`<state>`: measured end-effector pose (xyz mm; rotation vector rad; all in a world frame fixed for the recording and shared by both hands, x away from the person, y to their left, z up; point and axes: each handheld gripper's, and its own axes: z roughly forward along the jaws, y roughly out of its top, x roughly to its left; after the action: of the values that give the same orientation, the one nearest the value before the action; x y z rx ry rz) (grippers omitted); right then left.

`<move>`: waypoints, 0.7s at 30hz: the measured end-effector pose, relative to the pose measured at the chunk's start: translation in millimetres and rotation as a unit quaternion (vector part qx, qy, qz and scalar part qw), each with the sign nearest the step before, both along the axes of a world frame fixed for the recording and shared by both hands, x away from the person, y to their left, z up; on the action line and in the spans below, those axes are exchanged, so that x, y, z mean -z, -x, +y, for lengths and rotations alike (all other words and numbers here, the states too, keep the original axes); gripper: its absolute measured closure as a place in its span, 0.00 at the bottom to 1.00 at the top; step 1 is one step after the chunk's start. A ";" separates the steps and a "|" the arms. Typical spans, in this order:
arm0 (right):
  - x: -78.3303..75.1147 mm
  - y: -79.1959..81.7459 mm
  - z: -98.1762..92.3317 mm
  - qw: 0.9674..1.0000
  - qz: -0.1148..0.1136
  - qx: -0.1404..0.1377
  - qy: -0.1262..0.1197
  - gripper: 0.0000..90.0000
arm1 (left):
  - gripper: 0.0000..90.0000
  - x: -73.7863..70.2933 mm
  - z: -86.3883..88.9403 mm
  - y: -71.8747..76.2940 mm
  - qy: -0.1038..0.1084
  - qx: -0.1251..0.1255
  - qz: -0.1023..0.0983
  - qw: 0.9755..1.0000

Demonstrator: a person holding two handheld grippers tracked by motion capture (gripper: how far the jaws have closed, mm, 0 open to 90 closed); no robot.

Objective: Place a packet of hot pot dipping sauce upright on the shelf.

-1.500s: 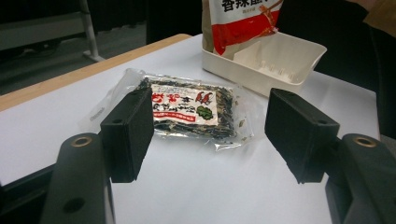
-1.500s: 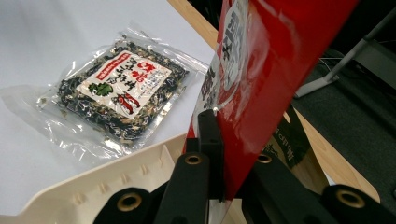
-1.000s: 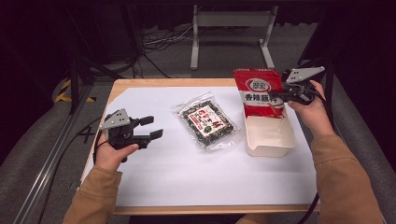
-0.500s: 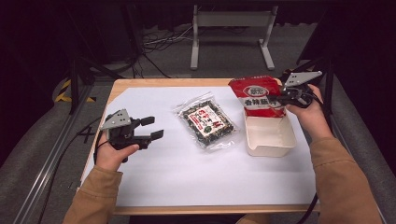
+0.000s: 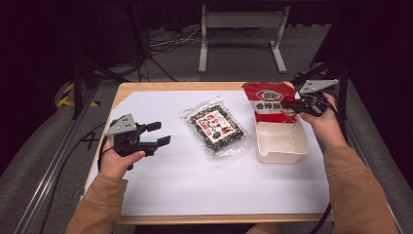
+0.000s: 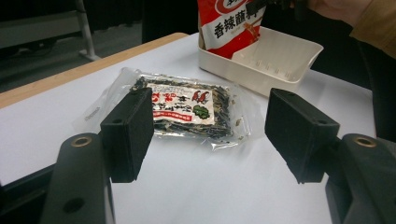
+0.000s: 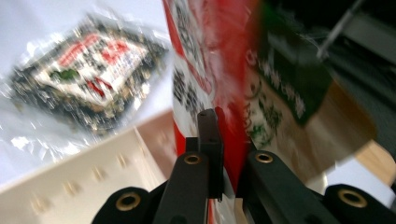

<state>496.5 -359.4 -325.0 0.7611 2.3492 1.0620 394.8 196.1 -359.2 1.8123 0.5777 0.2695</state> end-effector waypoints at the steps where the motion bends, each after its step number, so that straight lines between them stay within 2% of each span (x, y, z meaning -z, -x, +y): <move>1: 3.2 -0.2 -1.0 1.000 0.007 0.010 0.020 0.98 | 0.37 0.0 0.0 0.1 0.000 0.000 0.000 1.000; 4: 13.1 -1.4 -9.2 0.999 0.029 0.030 0.025 0.98 | 0.37 0.2 -0.2 -0.3 0.001 0.000 0.000 1.000; 5: 16.6 -1.4 -12.9 0.999 0.031 0.033 0.016 0.98 | 0.37 0.5 -0.7 -0.4 0.002 0.000 0.002 1.000; 8: 21.6 0.1 -17.5 0.999 0.033 0.035 0.001 0.98 | 0.37 1.5 -1.9 -1.2 -0.002 0.001 0.001 1.000; 14: 21.6 0.5 -15.8 0.999 0.031 0.040 0.007 0.97 | 0.37 2.2 -3.1 -1.3 -0.005 0.003 0.003 1.000; 16: 21.6 1.2 -15.4 0.998 0.032 0.049 0.016 0.89 | 0.37 3.3 -3.4 -1.7 -0.008 -0.004 0.005 1.000; 17: 21.5 2.1 -15.4 0.998 0.035 0.058 0.012 0.85 | 0.36 3.8 -3.7 -2.0 -0.010 -0.007 0.007 1.000; 20: 19.7 6.6 -18.1 0.996 0.034 0.074 -0.034 0.73 | 0.31 7.1 -5.3 -2.8 -0.015 -0.013 0.008 1.000; 21: 18.3 8.1 -18.9 0.996 0.030 0.080 -0.036 0.70 | 0.30 7.8 -5.9 -3.5 -0.016 -0.012 0.008 1.000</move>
<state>488.4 -378.3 -343.3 1.0040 2.2646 1.0730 398.3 190.2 -367.1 1.8399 0.6101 0.2829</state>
